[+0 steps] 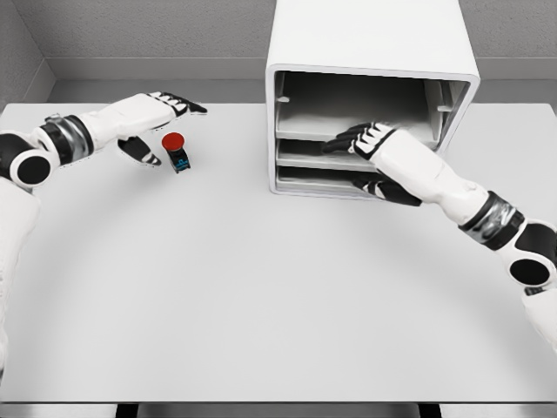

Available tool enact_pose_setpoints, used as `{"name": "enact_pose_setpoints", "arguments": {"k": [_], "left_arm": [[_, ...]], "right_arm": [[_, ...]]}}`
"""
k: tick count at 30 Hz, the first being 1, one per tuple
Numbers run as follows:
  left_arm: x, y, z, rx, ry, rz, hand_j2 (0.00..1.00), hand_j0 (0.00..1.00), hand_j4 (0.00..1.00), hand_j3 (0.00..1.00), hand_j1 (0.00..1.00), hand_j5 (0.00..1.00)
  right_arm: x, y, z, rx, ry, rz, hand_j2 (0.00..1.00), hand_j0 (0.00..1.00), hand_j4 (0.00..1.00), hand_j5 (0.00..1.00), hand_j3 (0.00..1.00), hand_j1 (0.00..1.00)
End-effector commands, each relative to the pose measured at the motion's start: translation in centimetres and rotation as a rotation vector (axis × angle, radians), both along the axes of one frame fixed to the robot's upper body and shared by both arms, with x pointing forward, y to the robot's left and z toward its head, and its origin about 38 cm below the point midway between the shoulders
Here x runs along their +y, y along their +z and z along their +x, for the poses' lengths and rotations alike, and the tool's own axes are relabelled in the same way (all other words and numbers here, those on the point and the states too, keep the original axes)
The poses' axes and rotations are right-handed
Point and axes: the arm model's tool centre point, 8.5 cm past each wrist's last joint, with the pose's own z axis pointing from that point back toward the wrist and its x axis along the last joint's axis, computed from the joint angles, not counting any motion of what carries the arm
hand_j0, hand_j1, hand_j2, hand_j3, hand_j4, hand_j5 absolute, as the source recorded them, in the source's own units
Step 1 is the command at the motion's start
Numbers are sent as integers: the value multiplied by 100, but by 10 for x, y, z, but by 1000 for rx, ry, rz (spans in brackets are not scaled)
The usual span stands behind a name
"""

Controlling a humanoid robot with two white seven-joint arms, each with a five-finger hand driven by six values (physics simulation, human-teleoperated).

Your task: Slide open multi-storey tabletop storage cabinets and put open load switch and slide close multi-storey tabletop storage cabinets

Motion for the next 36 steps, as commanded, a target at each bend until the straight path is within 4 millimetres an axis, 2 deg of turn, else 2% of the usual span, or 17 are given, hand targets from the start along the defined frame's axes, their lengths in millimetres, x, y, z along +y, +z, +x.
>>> {"name": "enact_pose_setpoints", "arguments": {"k": [1, 3, 9, 11, 16, 20, 21, 26, 32, 36], "left_arm": [[-3, -16, 2, 44, 9, 2, 100, 100, 100, 100, 100, 100], [-3, -17, 2, 47, 10, 3, 100, 100, 100, 100, 100, 100], [1, -25, 6, 78, 28, 10, 100, 100, 100, 100, 100, 100], [3, -29, 6, 89, 35, 13, 100, 100, 100, 100, 100, 100], [4, -30, 6, 91, 37, 25, 100, 100, 100, 100, 100, 100], [2, -27, 7, 85, 34, 23, 100, 100, 100, 100, 100, 100], [-4, -23, 10, 78, 27, 15, 100, 100, 100, 100, 100, 100], [-3, -24, 11, 81, 29, 13, 100, 100, 100, 100, 100, 100], [5, -33, 15, 122, 57, 31, 97, 97, 97, 97, 97, 97], [-4, -42, 18, 154, 49, 35, 97, 97, 97, 97, 97, 97]], "right_arm": [[-1, -9, 3, 30, -9, 6, 80, 80, 80, 80, 80, 80], [0, -10, 9, 37, -9, 1, 80, 80, 80, 80, 80, 80], [17, -8, -3, 24, 43, 4, 81, 81, 81, 81, 81, 81], [18, -8, -3, 23, 43, 4, 81, 81, 81, 81, 81, 81], [20, -4, -1, 13, 44, 12, 81, 81, 81, 81, 81, 81], [30, -5, 2, 5, 54, 12, 83, 83, 83, 83, 83, 83], [28, -6, 4, 12, 47, 11, 84, 84, 84, 84, 84, 84], [21, -9, 24, 34, 14, -5, 84, 84, 84, 84, 84, 84], [21, -14, 38, 57, -5, 1, 84, 84, 84, 84, 84, 84], [16, -13, 48, 63, -26, -4, 84, 84, 84, 84, 84, 84]]}}
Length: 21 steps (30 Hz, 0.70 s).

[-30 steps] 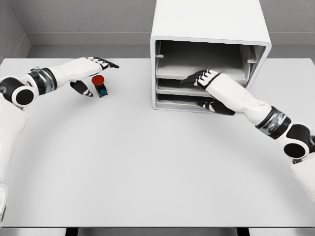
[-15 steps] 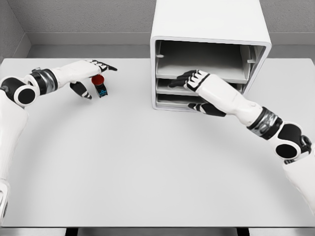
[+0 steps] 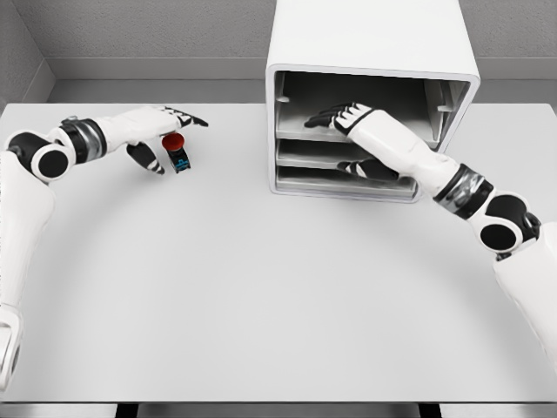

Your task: Slide open multi-storey tabletop storage cabinets and put open load switch and slide close multi-storey tabletop storage cabinets

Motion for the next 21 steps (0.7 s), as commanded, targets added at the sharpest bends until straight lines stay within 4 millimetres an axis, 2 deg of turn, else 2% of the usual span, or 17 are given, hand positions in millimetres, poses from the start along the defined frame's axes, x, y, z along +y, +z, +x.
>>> {"name": "enact_pose_setpoints", "arguments": {"k": [1, 6, 8, 11, 14, 21], "left_arm": [[-3, -10, -1, 29, 0, -1, 97, 97, 97, 97, 97, 97], [-4, -7, 0, 19, -4, -1, 97, 97, 97, 97, 97, 97], [-3, -5, 0, 17, -2, -1, 92, 92, 92, 92, 92, 92], [-2, -1, 1, 7, -2, -1, 92, 92, 92, 92, 92, 92], [-3, 9, 2, -21, -10, 2, 82, 82, 82, 82, 82, 82], [1, 5, 0, -13, -5, 11, 77, 77, 77, 77, 77, 77]], "right_arm": [[-3, -6, 2, 21, -13, 5, 84, 84, 84, 84, 84, 84], [-7, -7, 7, 28, -24, 1, 84, 84, 84, 84, 84, 84], [-7, -8, 7, 31, -26, 0, 84, 84, 84, 84, 84, 84], [-6, -9, 7, 32, -23, -5, 84, 84, 84, 84, 84, 84], [-6, -13, 4, 40, -19, -13, 84, 84, 84, 84, 84, 84], [-8, -15, 0, 41, -18, -24, 84, 84, 84, 84, 84, 84]]}}
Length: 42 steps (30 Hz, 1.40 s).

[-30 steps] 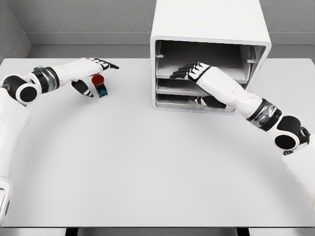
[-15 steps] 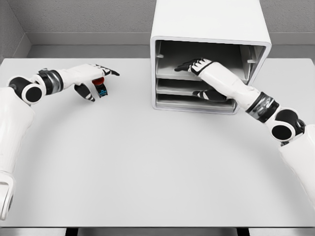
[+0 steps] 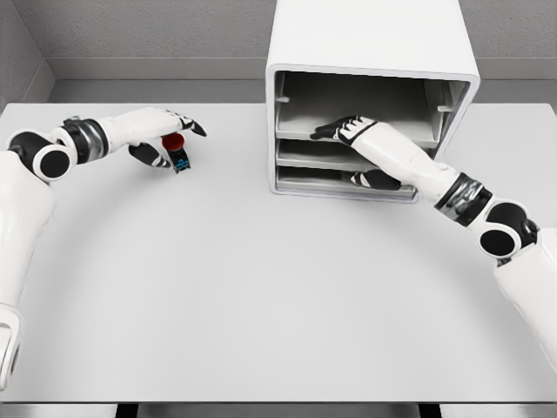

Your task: Slide open multi-storey tabletop storage cabinets and put open load switch and slide close multi-storey tabletop storage cabinets

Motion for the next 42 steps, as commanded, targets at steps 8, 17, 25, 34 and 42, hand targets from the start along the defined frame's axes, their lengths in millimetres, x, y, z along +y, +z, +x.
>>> {"name": "enact_pose_setpoints", "arguments": {"k": [8, 17, 25, 34, 42], "left_arm": [[1, -1, -1, 2, 3, -3, 67, 67, 67, 67, 67, 67], [2, -1, -1, 2, 4, -5, 56, 56, 56, 56, 56, 56], [2, 1, -1, 0, 4, -18, 49, 49, 49, 49, 49, 49], [-1, 34, -4, -104, -28, -6, 49, 49, 49, 49, 49, 49], [6, 35, -6, -102, -21, -26, 49, 49, 49, 49, 49, 49]], "right_arm": [[-6, 13, -15, -39, 27, -18, 84, 84, 84, 84, 84, 84], [-13, 20, -27, -60, 40, -37, 84, 84, 84, 84, 84, 84], [-18, 23, -37, -67, 54, -58, 84, 84, 84, 84, 84, 84], [-21, 17, -46, -52, 61, -66, 85, 85, 85, 85, 85, 85], [-25, 22, -56, -57, 80, -83, 85, 85, 85, 85, 85, 85]]}}
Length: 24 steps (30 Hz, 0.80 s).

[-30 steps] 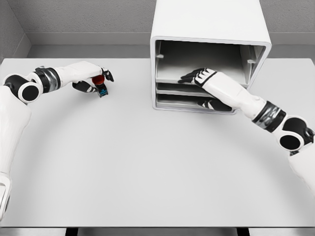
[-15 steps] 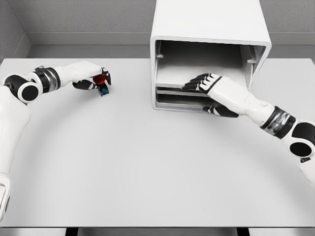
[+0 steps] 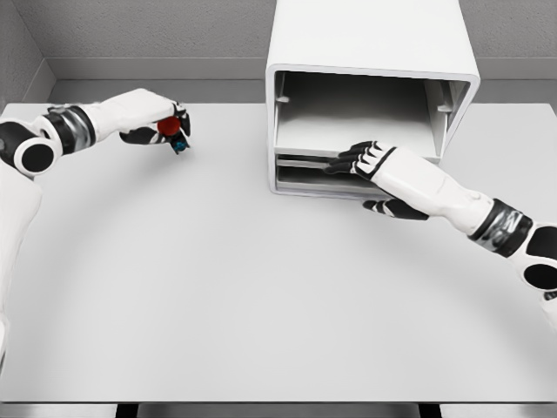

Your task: Slide open multi-storey tabletop storage cabinets and put open load switch and slide close multi-storey tabletop storage cabinets

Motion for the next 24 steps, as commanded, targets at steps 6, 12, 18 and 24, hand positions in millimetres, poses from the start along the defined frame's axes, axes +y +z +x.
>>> {"name": "enact_pose_setpoints", "arguments": {"k": [6, 12, 18, 24], "left_arm": [[6, 12, -13, -44, -21, -26, 49, 49, 49, 49, 49, 49], [11, 17, -23, -65, -37, -35, 49, 49, 49, 49, 49, 49], [17, 15, -27, -59, -31, -43, 49, 49, 49, 49, 49, 49], [20, 15, -35, -68, -34, -72, 49, 49, 49, 49, 49, 49]], "right_arm": [[-5, 10, -15, -24, 8, 8, 85, 85, 85, 85, 85, 85], [-11, 15, -27, -31, 10, 8, 85, 85, 85, 85, 85, 85], [-12, 27, -18, -57, 0, 41, 83, 83, 83, 83, 83, 83], [-2, 15, 15, -20, -22, 61, 80, 80, 80, 80, 80, 80]]}}
